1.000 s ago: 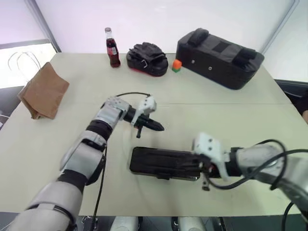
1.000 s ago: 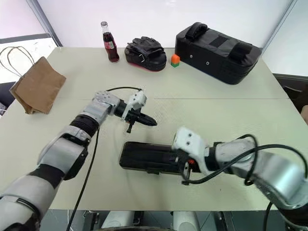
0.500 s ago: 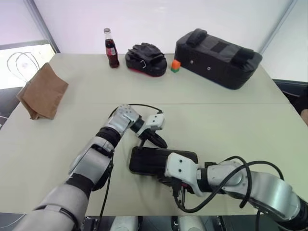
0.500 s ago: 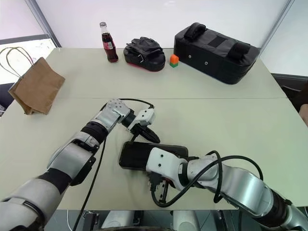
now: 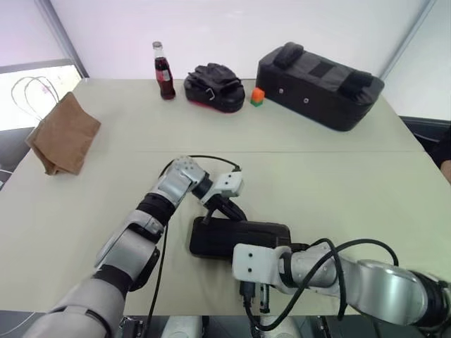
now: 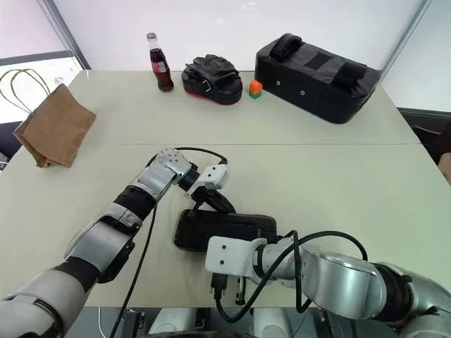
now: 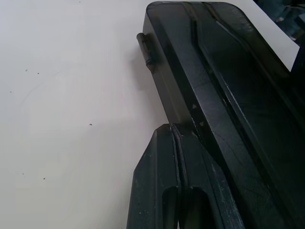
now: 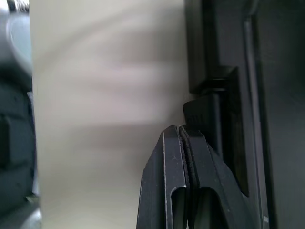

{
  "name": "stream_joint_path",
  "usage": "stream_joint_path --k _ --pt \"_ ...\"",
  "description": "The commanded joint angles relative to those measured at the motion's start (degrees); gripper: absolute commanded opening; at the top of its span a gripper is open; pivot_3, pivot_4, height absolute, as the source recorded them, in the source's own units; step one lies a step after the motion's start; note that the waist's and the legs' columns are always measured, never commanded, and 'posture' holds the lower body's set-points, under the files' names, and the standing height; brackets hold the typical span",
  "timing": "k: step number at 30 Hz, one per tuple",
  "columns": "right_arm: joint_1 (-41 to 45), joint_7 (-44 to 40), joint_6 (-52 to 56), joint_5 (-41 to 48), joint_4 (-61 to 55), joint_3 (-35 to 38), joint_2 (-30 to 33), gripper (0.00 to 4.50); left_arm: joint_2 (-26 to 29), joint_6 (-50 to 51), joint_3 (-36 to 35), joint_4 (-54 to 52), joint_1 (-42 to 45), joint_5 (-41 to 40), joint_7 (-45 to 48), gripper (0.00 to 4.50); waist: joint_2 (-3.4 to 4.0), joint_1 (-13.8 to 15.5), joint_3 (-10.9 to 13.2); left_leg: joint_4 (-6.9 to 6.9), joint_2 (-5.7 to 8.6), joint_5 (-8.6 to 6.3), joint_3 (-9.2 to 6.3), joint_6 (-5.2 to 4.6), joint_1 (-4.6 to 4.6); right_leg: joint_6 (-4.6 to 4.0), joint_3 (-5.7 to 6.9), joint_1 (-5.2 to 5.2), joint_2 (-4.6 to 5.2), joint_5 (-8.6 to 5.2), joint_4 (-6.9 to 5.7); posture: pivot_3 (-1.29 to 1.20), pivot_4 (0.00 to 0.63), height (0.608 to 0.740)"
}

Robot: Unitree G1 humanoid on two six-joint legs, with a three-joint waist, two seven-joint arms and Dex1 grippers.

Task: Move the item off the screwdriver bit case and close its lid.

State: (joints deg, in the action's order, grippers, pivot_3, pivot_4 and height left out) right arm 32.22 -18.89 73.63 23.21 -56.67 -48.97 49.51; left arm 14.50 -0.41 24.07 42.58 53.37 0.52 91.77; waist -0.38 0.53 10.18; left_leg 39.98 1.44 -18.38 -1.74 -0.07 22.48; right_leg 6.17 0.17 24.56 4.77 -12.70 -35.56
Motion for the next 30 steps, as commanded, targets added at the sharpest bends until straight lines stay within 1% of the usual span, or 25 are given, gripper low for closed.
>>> stream_joint_path --k 1,7,11,15,21,25,30 --pt "0.70 -0.44 -0.44 -4.08 2.12 0.32 2.79 0.03 0.09 0.45 1.64 -2.73 -1.26 -0.52 0.73 0.00 0.00 0.08 0.00 0.00 0.00 0.00 0.00 0.00 0.00 0.00 0.00 -0.02 0.00 0.00 0.01 0.00 0.150 0.740" --pt "1.23 -0.08 1.67 -5.25 4.63 2.35 0.29 0.03 -0.08 2.46 2.66 -6.89 -3.63 -1.34 0.73 0.00 -0.01 0.01 -0.01 0.01 -0.01 0.00 0.00 0.00 -0.02 0.00 0.00 -0.03 0.00 0.00 0.00 0.00 0.150 0.740" --pt "1.73 0.59 3.27 -5.59 5.42 2.71 -1.78 0.03 -1.18 3.65 1.98 -8.75 -4.89 -1.14 0.42 0.00 -0.01 0.01 -0.04 0.01 -0.03 0.00 -0.01 0.00 -0.06 0.00 0.00 -0.06 0.00 0.00 -0.01 0.00 0.150 0.740" --pt "1.71 0.55 3.04 -6.31 5.99 2.24 -1.39 0.03 -1.40 5.44 2.40 -11.44 -6.33 -1.43 0.32 0.00 0.00 -0.01 -0.06 0.01 -0.04 0.00 -0.01 0.00 -0.09 0.00 0.00 -0.07 -0.02 0.00 -0.02 0.00 0.150 0.740" --pt "3.40 1.53 2.05 -8.80 8.48 0.63 0.00 0.03 0.91 9.12 4.98 -16.38 -7.97 -3.28 0.73 0.00 0.01 -0.16 -0.07 0.01 -0.05 0.00 -0.01 0.00 -0.09 0.00 0.00 -0.07 -0.03 0.00 -0.02 0.00 0.150 0.740" --pt "5.14 2.39 2.00 -10.67 9.82 -1.52 0.35 0.03 2.30 10.74 6.54 -18.02 -8.06 -4.24 0.73 0.00 0.02 -0.40 -0.08 0.01 -0.06 0.00 -0.01 0.00 -0.11 -0.01 0.00 -0.07 -0.05 0.00 -0.03 0.00 0.150 0.740" --pt "6.85 3.49 2.77 -12.64 11.29 -3.12 0.08 0.03 2.07 9.94 6.75 -18.11 -8.93 -3.11 0.73 0.00 0.01 -1.07 -0.14 0.01 -0.08 0.00 -0.02 0.00 -0.15 -0.01 0.00 -0.09 -0.06 -0.01 -0.09 0.00 0.150 0.740"
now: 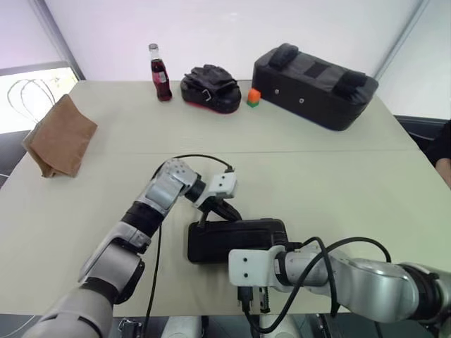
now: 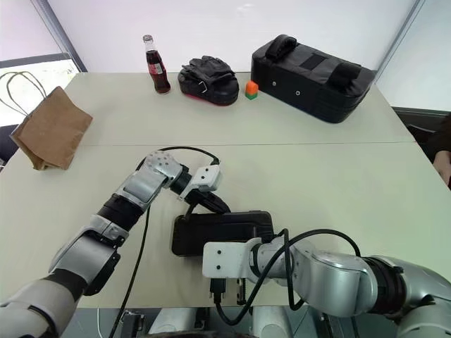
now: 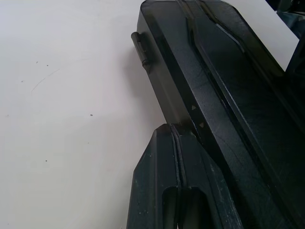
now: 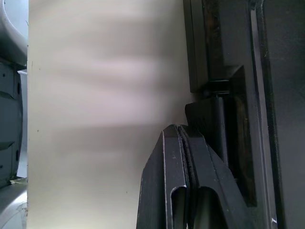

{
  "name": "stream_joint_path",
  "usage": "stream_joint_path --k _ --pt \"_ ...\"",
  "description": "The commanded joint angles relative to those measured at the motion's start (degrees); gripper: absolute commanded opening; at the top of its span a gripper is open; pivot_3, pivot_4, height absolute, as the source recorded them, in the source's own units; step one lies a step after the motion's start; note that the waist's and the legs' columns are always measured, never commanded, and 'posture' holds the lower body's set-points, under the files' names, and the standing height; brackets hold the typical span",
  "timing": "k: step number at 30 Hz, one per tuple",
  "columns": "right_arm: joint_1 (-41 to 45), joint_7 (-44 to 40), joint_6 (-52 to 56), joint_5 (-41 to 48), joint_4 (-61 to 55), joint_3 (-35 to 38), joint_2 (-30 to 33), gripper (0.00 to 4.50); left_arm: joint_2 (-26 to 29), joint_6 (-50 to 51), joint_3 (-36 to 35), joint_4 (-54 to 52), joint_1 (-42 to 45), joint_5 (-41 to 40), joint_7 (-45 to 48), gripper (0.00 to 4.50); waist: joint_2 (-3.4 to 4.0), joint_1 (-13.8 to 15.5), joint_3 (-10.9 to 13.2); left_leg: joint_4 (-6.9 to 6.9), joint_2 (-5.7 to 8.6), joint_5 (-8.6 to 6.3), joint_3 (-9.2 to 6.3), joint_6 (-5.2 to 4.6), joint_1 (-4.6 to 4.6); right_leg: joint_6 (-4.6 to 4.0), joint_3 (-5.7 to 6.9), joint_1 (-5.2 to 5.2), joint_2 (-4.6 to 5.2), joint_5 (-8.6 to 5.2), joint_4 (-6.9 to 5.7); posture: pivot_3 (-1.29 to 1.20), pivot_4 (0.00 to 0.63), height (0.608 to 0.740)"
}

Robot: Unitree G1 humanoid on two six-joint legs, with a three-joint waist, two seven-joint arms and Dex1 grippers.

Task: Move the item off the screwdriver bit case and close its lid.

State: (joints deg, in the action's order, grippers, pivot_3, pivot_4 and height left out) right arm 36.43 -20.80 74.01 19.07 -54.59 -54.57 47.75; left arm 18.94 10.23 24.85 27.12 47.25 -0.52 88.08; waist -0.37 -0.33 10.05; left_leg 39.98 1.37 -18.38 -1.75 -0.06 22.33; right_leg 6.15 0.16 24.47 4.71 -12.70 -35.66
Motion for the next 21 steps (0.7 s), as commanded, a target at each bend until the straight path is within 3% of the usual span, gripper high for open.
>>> stream_joint_path --k 1,9,21 --pt "3.05 5.54 2.68 -8.85 9.28 2.03 1.99 0.03 -2.55 -1.47 5.97 -2.52 -3.05 -1.40 4.42 0.00 0.00 -0.28 -0.03 0.00 0.00 0.00 0.00 0.00 -0.01 0.00 0.00 -0.01 0.00 0.00 -0.01 0.00 0.150 0.740" --pt "6.36 6.30 3.32 -11.12 11.32 0.07 2.89 0.03 -4.22 -7.41 7.28 0.55 -4.64 3.51 2.79 0.00 -0.03 -0.33 -0.25 0.00 -0.01 0.00 0.00 0.00 -0.09 0.00 0.00 -0.06 0.00 0.00 -0.04 0.00 0.150 0.740" --pt "8.46 8.78 7.13 -13.63 15.42 -1.33 1.98 0.03 -4.74 -6.38 8.02 0.46 -7.19 5.70 3.90 0.00 0.01 -0.38 -0.96 0.00 -0.13 0.00 0.00 0.00 -0.35 -0.21 0.00 -0.37 0.01 -0.12 0.03 0.00 0.150 0.740"
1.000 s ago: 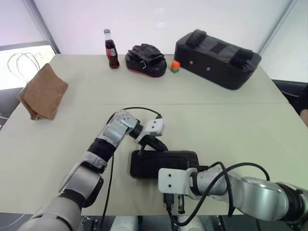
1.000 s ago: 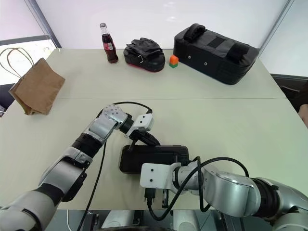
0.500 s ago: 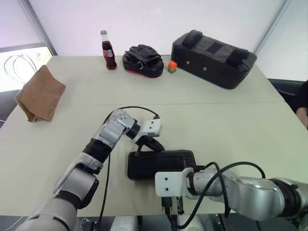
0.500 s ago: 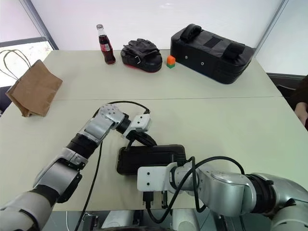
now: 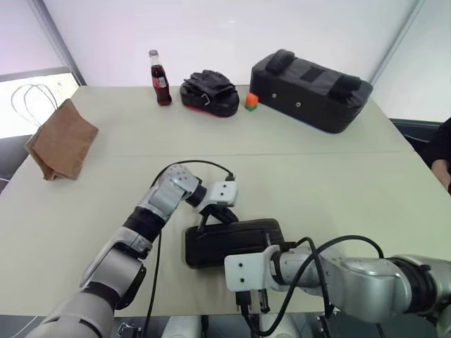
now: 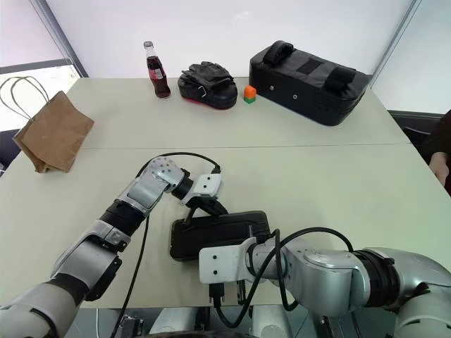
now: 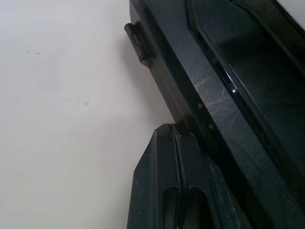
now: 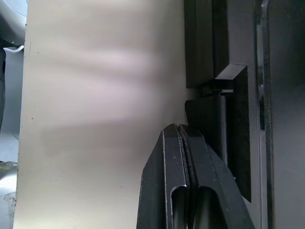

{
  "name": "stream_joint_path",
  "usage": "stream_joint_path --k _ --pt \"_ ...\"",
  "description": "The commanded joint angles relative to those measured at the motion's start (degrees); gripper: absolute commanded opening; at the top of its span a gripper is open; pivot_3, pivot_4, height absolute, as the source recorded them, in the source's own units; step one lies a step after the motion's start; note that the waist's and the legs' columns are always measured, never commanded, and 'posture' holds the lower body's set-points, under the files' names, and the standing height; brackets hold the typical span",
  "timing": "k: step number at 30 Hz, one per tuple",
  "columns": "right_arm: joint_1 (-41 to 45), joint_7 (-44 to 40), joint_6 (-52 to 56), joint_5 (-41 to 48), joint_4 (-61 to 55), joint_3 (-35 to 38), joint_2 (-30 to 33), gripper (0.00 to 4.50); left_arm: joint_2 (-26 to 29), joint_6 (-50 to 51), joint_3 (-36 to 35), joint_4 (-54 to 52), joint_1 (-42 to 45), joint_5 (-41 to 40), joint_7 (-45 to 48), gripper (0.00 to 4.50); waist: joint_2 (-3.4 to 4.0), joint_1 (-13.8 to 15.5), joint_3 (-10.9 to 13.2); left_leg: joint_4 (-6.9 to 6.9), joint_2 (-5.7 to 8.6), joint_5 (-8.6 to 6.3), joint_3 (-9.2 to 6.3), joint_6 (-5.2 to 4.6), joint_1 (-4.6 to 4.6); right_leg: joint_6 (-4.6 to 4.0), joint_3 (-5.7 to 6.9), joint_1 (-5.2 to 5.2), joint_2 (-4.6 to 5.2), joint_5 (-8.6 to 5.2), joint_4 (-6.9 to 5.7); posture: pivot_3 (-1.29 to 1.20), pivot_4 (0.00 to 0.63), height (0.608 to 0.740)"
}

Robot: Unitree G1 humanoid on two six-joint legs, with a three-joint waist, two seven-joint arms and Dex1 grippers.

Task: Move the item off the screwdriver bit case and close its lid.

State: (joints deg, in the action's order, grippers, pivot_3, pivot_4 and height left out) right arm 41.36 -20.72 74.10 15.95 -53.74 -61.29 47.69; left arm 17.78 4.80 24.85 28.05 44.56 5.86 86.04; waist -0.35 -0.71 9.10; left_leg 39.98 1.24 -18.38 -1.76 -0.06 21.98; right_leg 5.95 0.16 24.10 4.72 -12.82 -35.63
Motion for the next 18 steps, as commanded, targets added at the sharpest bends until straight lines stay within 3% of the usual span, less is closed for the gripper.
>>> stream_joint_path --k 1,4,8,14,18 --pt "3.47 8.90 7.62 -10.44 15.07 5.87 1.64 0.03 -3.76 -1.07 7.89 -0.16 -4.45 -0.53 5.78 0.00 -0.01 -0.01 0.00 0.00 -0.01 0.00 0.00 0.00 -0.08 -0.01 0.00 -0.08 0.00 -0.01 0.01 0.00 0.150 0.740" --pt "2.63 9.83 9.71 -10.10 16.60 9.25 -0.58 0.03 -4.40 -1.56 7.37 0.81 -4.39 -0.15 4.93 0.00 -0.01 -0.15 -0.19 -0.22 -0.07 -0.02 -0.02 -0.02 -0.75 -0.04 0.01 -0.75 -0.02 -0.05 0.32 0.00 0.150 0.740" --pt "1.48 9.43 12.17 -9.07 14.97 11.22 -2.83 0.03 -6.03 -3.76 6.08 4.17 -3.19 0.55 2.48 0.00 0.06 -0.05 -0.47 -0.28 -0.09 -0.02 -0.06 -0.02 -0.82 -0.05 0.01 -0.79 -0.02 -0.03 0.37 0.00 0.150 0.740" --pt "-2.59 4.50 16.38 -3.49 6.76 17.17 -6.48 0.03 -11.89 -16.17 0.53 20.80 5.27 4.13 -13.61 0.00 0.06 1.61 -0.56 -0.07 0.00 -0.01 -0.16 -0.02 -0.84 0.00 0.04 -0.81 0.05 -0.02 0.44 0.00 0.150 0.740" --pt "-15.41 -5.49 18.40 6.63 -4.21 39.79 -18.21 0.03 -13.28 -15.86 -5.65 23.17 9.41 -0.35 -16.99 0.00 0.01 1.78 -0.53 0.02 0.12 -0.01 -0.18 -0.02 -0.57 0.06 0.01 -0.86 0.13 0.02 0.41 0.00 0.150 0.740"
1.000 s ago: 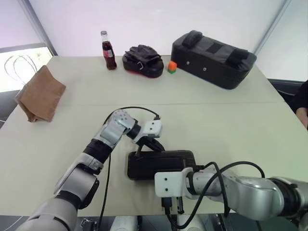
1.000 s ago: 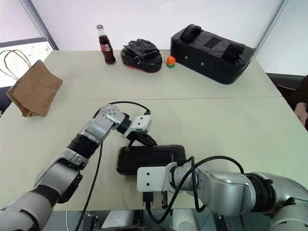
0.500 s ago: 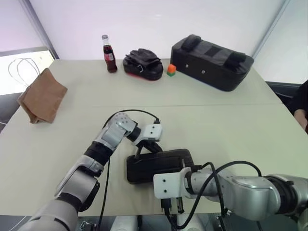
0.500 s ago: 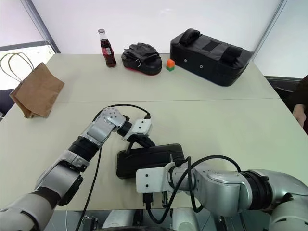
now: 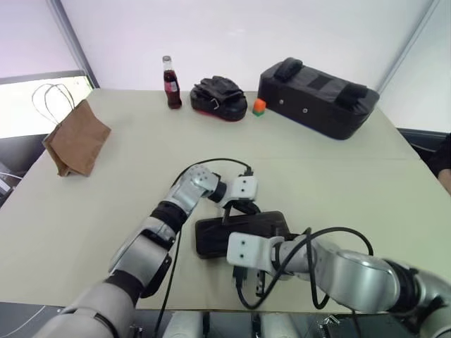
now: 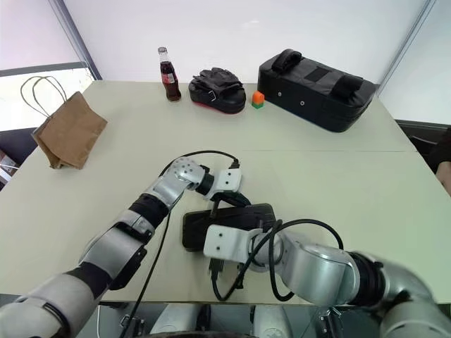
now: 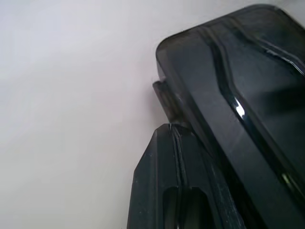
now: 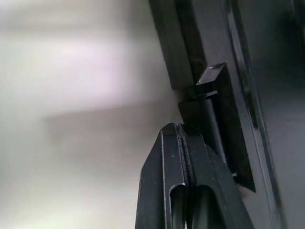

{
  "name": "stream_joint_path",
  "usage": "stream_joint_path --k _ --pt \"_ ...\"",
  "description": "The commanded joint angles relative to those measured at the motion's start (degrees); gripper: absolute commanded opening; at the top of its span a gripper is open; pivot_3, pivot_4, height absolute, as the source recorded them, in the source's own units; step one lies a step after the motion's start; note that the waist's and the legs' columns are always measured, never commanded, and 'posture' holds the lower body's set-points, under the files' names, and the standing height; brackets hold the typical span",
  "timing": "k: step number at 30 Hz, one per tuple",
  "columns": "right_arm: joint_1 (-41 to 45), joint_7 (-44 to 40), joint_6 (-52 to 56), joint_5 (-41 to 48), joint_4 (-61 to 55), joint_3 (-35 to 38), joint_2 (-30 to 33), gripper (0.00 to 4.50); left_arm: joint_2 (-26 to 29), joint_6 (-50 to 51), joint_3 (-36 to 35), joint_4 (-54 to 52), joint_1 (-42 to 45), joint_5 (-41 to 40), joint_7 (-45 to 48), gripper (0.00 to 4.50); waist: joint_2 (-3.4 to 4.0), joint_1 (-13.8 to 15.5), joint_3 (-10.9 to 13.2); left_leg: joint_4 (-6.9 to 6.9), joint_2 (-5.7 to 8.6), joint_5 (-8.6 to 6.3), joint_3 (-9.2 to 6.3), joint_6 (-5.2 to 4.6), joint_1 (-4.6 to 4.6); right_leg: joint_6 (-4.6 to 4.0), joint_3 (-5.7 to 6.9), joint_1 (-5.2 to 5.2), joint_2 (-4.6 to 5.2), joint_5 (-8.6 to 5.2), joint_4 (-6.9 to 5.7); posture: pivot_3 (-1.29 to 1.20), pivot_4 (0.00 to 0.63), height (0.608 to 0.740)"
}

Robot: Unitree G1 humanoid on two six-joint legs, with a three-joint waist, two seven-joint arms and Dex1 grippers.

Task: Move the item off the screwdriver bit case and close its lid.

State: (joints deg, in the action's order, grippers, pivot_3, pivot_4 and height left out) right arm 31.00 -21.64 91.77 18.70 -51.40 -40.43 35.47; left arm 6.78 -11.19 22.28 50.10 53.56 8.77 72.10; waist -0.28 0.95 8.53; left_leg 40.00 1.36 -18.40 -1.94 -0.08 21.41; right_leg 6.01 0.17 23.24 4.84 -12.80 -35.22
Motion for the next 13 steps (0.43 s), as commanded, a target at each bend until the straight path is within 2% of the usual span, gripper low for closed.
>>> stream_joint_path --k 1,5,8,11,13 --pt "-6.54 -6.32 0.73 6.89 -7.85 23.13 -7.09 0.03 -2.10 2.11 -4.71 -0.37 0.49 -5.10 -2.24 0.00 -0.03 -0.09 0.09 0.00 -0.01 0.00 -0.03 0.00 0.12 0.03 0.01 0.09 -0.03 0.00 0.00 0.00 0.150 0.740" --pt "-8.58 -11.20 0.73 22.67 -8.60 43.10 -9.17 0.03 1.63 14.68 -11.12 -13.13 -1.79 -13.17 -0.68 0.00 -0.08 -0.85 0.56 -0.06 -0.04 -0.01 -0.01 -0.01 0.35 0.37 -0.01 0.37 -0.08 0.19 0.01 0.00 0.150 0.740" --pt "-9.16 -13.81 0.73 29.59 -8.45 55.35 -5.27 0.03 7.76 26.86 -15.34 -26.68 -6.14 -18.34 -1.16 0.00 -0.03 -1.76 0.69 -0.18 -0.11 -0.01 -0.01 -0.01 0.62 0.34 -0.04 0.80 -0.13 0.20 -0.18 0.00 0.150 0.740" --pt "-10.58 -14.74 0.73 32.27 -6.84 62.65 -1.60 0.03 13.28 35.31 -19.08 -36.18 -10.24 -21.55 -4.15 0.00 -0.02 -1.72 0.70 -0.48 -0.12 0.00 0.00 0.00 0.79 0.22 -0.07 1.19 -0.17 0.14 -0.26 0.00 0.150 0.740" --pt "-12.85 -15.42 -1.38 31.12 -4.76 63.67 2.54 0.03 17.63 41.72 -23.07 -43.33 -14.10 -24.53 -6.39 0.00 -0.02 -1.64 0.70 -0.68 -0.12 0.02 0.00 0.03 0.79 0.16 -0.07 1.25 -0.18 0.10 -0.20 0.00 0.150 0.740"
